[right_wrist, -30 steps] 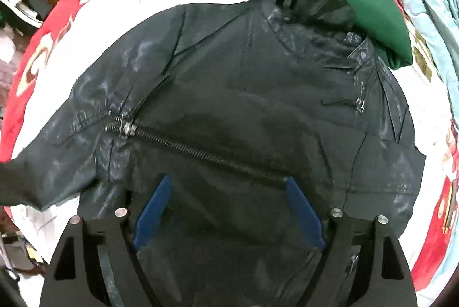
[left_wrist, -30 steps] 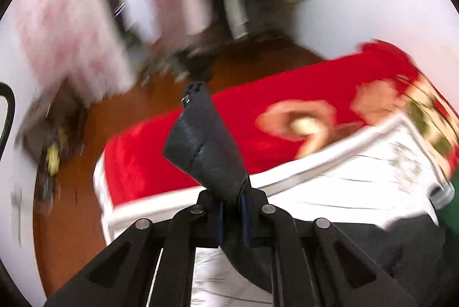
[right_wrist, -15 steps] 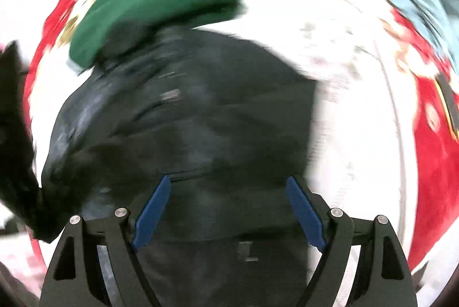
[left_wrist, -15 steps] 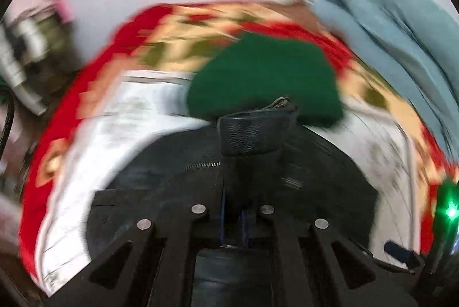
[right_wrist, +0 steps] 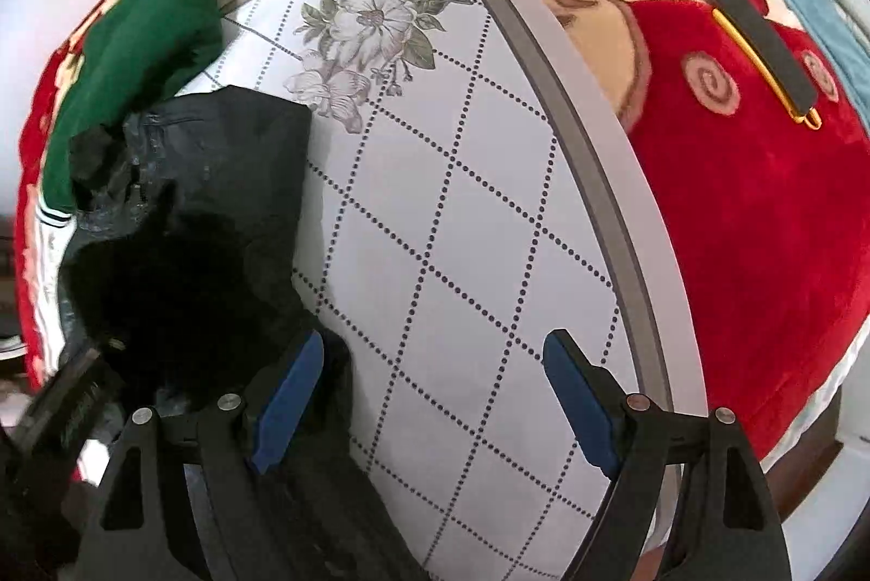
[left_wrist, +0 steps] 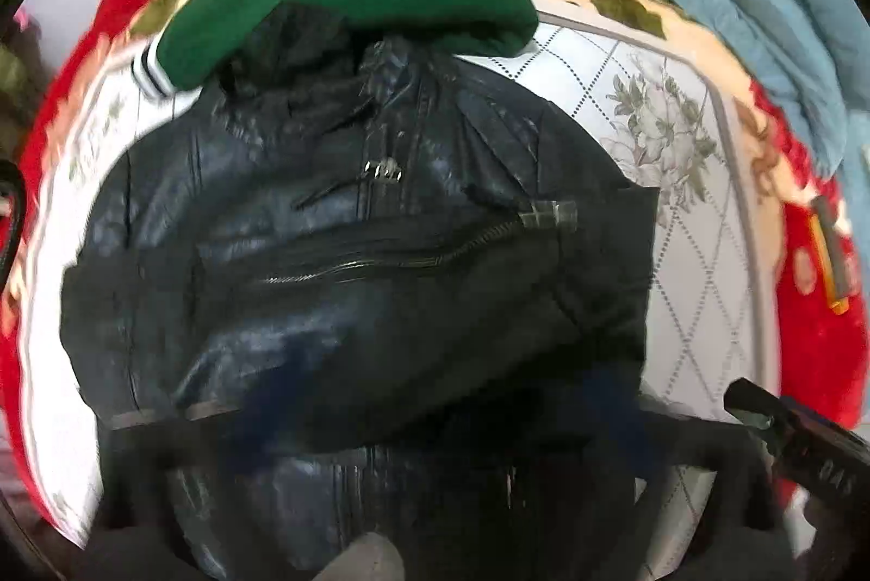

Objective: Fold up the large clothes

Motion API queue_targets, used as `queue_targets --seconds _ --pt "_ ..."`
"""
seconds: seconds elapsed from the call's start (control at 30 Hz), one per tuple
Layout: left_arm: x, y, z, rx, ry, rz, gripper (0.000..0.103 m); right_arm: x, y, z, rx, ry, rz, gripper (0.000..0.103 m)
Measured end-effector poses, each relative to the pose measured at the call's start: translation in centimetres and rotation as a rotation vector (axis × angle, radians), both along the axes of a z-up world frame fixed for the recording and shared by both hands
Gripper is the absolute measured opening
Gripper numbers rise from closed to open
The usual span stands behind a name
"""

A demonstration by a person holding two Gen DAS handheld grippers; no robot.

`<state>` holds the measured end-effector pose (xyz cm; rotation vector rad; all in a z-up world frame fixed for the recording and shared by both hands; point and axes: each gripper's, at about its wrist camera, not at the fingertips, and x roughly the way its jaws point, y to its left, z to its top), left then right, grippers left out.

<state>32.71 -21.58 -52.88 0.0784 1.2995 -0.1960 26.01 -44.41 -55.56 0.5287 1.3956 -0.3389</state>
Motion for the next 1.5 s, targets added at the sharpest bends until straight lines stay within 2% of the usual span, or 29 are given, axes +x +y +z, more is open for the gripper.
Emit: queue_targets --seconds 0.13,0.27,0.37,0.43,0.47,0.5,0.53,0.6,0.63,0.67,0.7,0.83,0.9,0.97,1.07,1.17,1.23,1.27,1.3,1.33,1.37,1.4,1.5 --pt "-1.6 2.0 0.8 0.018 0.034 0.036 0.103 1.3 0.6 1.5 0.040 -0.023 0.009 0.085" --pt "-2.9 7.3 2.8 0.040 0.016 0.140 0.103 4.4 2.8 2.0 0.118 -0.069 0.065 0.085" --pt "-2.6 12.3 3.4 0.161 -0.037 0.228 0.103 7.9 5.9 0.6 0.196 -0.073 0.133 0.084" --pt "-1.5 16.2 2.5 0.285 -0.064 0.292 0.103 10.1 7.8 -1.7 0.218 -0.024 0.184 0.084" --pt "-0.7 18.0 1.6 0.339 -0.066 0.316 0.103 11.1 8.8 -3.4 0.207 0.034 0.203 0.074" --pt "-0.1 19.3 0.8 0.378 -0.064 0.337 0.103 11.8 9.6 -4.7 0.185 0.085 0.222 0.069" --pt "0.7 20.8 -0.5 0.430 -0.055 0.363 0.103 12.5 10.6 -6.1 0.132 0.146 0.258 0.068" --pt "2.0 22.9 -2.9 0.511 -0.007 0.393 0.103 12.9 11.5 -7.0 0.060 0.162 0.278 0.037" --pt "2.4 23.4 -3.6 0.505 0.014 0.407 0.103 12.9 11.9 -6.8 0.047 0.158 0.274 0.033" --pt "2.7 23.9 -4.0 0.471 0.031 0.425 0.103 12.9 12.4 -6.3 0.000 0.161 0.281 0.015" --pt "2.9 24.0 -4.2 0.449 0.039 0.437 0.103 12.8 12.8 -5.5 -0.048 0.161 0.295 0.005" --pt "3.1 22.9 -4.9 0.437 0.021 0.409 0.103 11.6 12.1 -0.8 -0.110 0.074 0.227 0.002" --pt "3.1 22.6 -5.8 0.417 0.017 0.402 0.103 11.2 11.9 0.3 -0.153 0.050 0.219 0.002" --pt "3.1 22.7 -6.4 0.408 0.014 0.408 0.103 11.2 12.2 -1.2 -0.182 0.084 0.237 0.001" --pt "3.2 23.3 -6.4 0.385 -0.003 0.422 0.103 12.1 13.1 -6.8 -0.177 0.200 0.326 0.002" --pt "3.2 23.1 -5.9 0.409 -0.001 0.400 0.103 13.3 13.6 -6.7 -0.184 0.252 0.350 0.003" --pt "3.2 23.0 -4.7 0.436 0.013 0.397 0.103 13.6 13.0 -5.3 -0.120 0.258 0.341 0.005" --pt "3.0 22.8 -3.7 0.432 0.000 0.401 0.103 13.5 12.4 -4.4 -0.079 0.237 0.323 0.014" --pt "2.8 22.4 -2.7 0.424 -0.015 0.405 0.103 13.2 11.9 -3.0 -0.039 0.195 0.303 0.030" --pt "2.7 22.1 -1.9 0.423 -0.030 0.407 0.103 13.0 11.6 -1.6 -0.023 0.150 0.303 0.038" --pt "2.7 21.7 -1.3 0.426 -0.043 0.406 0.103 12.9 11.8 -0.4 -0.019 0.102 0.326 0.042" --pt "2.8 20.9 -1.0 0.433 -0.056 0.396 0.103 12.9 12.1 0.3 -0.021 0.073 0.352 0.042" --pt "3.2 19.2 -2.7 0.491 -0.058 0.390 0.103 13.2 14.1 0.7 -0.018 0.001 0.480 0.042"
